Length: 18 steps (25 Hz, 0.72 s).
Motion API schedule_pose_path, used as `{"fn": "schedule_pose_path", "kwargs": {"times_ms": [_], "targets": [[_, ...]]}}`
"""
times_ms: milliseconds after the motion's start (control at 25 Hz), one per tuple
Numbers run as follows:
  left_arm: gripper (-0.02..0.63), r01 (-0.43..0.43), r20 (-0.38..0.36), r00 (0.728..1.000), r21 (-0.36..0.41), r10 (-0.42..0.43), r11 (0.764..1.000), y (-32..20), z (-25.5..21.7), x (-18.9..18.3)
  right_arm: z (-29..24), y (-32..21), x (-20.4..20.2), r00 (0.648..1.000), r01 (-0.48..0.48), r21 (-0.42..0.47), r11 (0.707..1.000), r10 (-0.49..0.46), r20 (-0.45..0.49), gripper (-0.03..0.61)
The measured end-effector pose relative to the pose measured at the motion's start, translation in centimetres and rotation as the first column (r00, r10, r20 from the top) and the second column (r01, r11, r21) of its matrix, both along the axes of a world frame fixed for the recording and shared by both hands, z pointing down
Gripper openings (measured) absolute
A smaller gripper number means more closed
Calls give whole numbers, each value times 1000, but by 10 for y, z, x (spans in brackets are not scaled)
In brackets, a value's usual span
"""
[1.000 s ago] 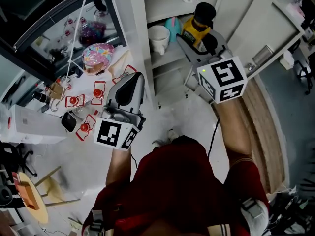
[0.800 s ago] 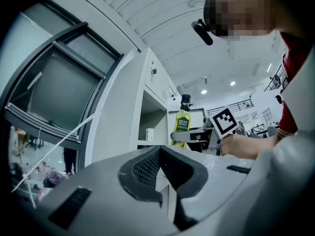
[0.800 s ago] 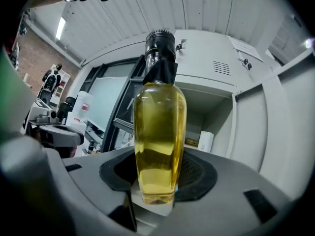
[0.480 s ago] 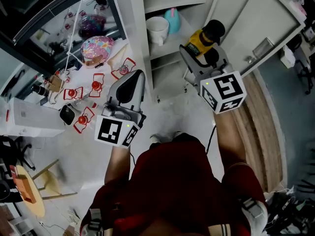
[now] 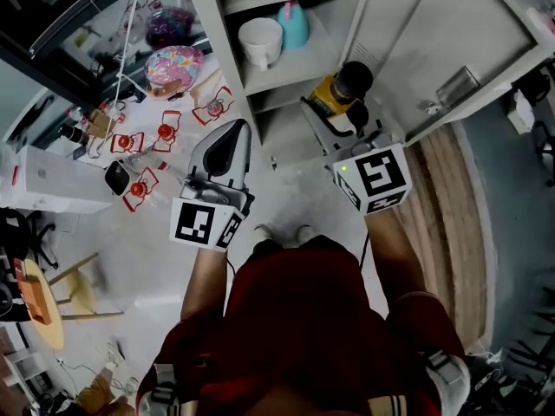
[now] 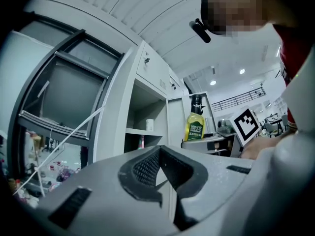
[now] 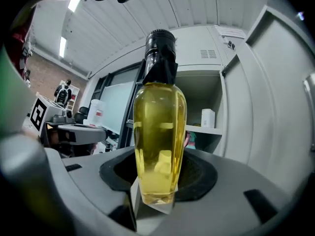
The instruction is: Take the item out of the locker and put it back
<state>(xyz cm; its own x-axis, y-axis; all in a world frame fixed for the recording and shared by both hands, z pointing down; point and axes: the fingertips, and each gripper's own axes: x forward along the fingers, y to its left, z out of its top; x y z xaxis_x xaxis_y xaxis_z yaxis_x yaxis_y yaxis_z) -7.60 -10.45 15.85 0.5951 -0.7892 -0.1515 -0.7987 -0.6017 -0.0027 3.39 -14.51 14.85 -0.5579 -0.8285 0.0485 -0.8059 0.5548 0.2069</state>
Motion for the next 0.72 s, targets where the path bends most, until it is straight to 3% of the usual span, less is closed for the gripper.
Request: {"fn": "schedule_pose_path", "kwargs": {"times_ms": [320,720], "targets": [[6,89,31,996,-1,-89,996,1,16,31,38,4,16,996,94,-65,993,-94,5,190],[6,96,29,995,-25,-96,995,0,36,38,74,5,16,994,107,-122,987,-104,36,190]]}}
